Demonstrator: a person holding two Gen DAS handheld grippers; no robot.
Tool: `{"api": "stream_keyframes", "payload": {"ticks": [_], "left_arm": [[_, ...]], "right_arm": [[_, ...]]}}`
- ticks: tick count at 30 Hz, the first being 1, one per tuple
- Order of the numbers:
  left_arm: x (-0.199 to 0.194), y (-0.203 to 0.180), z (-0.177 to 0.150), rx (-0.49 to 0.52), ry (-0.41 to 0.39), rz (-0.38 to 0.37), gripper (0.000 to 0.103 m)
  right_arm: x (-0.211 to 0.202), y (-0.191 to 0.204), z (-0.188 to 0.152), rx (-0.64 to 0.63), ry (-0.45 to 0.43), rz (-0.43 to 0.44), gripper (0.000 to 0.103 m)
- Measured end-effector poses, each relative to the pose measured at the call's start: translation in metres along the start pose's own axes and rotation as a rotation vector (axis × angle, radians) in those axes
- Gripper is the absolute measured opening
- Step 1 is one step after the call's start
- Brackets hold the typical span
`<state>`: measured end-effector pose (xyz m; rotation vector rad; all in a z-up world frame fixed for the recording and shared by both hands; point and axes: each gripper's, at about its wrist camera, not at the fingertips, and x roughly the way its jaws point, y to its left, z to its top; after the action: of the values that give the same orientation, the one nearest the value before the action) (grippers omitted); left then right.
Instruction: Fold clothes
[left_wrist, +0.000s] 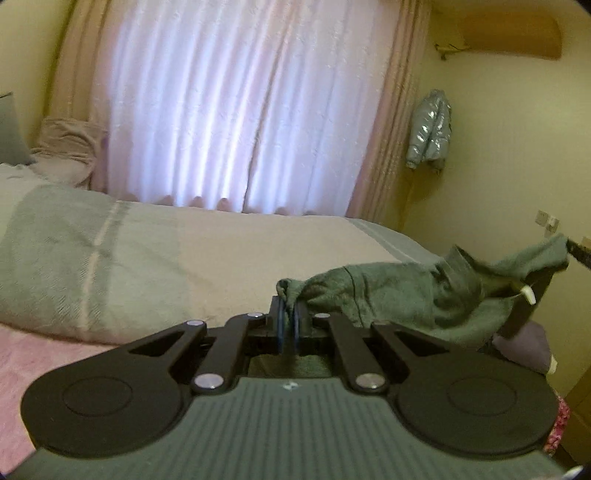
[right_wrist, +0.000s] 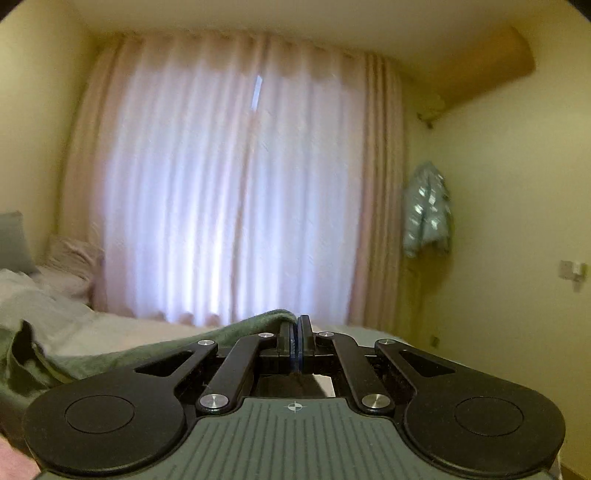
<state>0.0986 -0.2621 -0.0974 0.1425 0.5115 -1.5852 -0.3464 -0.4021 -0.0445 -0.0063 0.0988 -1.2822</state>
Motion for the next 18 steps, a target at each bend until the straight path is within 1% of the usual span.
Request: {"api": "stream_keyframes", "payload": {"ticks": [1,3,4,6,7,8,10,12,13,15,16,18], "left_arm": [[-0.016,0.001,-0.002,-0.017,0.0,0.009,0.002],[-0.052,0.001,-0.003,-0.052,-0.026,0.012,0.002],[-0.072,0.0,-0.003,-0.075,-0.043,0.005,0.002],[-0.101,0.002,-0.003,-0.136,-0.045,-0.022,0.002],[-0.112,0.002,-0.005,-0.168,-0.044,-0.013,0.002],[-0.121,0.004,-0.008,-0.191,-0.047,0.011,0.002],[-0.132,0.008,-0.013,-0.226,-0.051,0.064,0.002],[-0.136,0.014,-0.015,-0.265,-0.068,0.131,0.0],[-0.141,0.017,-0.015,-0.285,-0.098,0.156,0.0],[-0.152,0.025,-0.009,-0.326,-0.17,0.174,0.0],[-0.152,0.025,-0.006,-0.322,-0.173,0.169,0.0],[-0.145,0.024,0.0,-0.292,-0.142,0.147,0.0]], "right_arm": [[-0.007,-0.001,0.008,0.007,-0.013,0.019,0.0],[-0.025,-0.003,0.026,-0.004,-0.04,0.06,0.0],[-0.032,-0.006,0.033,-0.014,-0.055,0.082,0.0],[-0.044,-0.011,0.046,-0.029,-0.074,0.122,0.0],[-0.047,-0.014,0.052,-0.032,-0.075,0.144,0.0],[-0.042,-0.018,0.054,-0.021,-0.052,0.171,0.0],[-0.035,-0.018,0.051,0.005,0.015,0.227,0.0],[-0.028,-0.012,0.043,-0.033,0.06,0.236,0.0],[-0.026,-0.009,0.04,-0.051,0.078,0.241,0.0],[-0.021,-0.01,0.039,-0.053,0.086,0.26,0.0],[-0.018,-0.012,0.041,-0.048,0.087,0.261,0.0],[-0.011,-0.017,0.045,-0.052,0.096,0.271,0.0]]}}
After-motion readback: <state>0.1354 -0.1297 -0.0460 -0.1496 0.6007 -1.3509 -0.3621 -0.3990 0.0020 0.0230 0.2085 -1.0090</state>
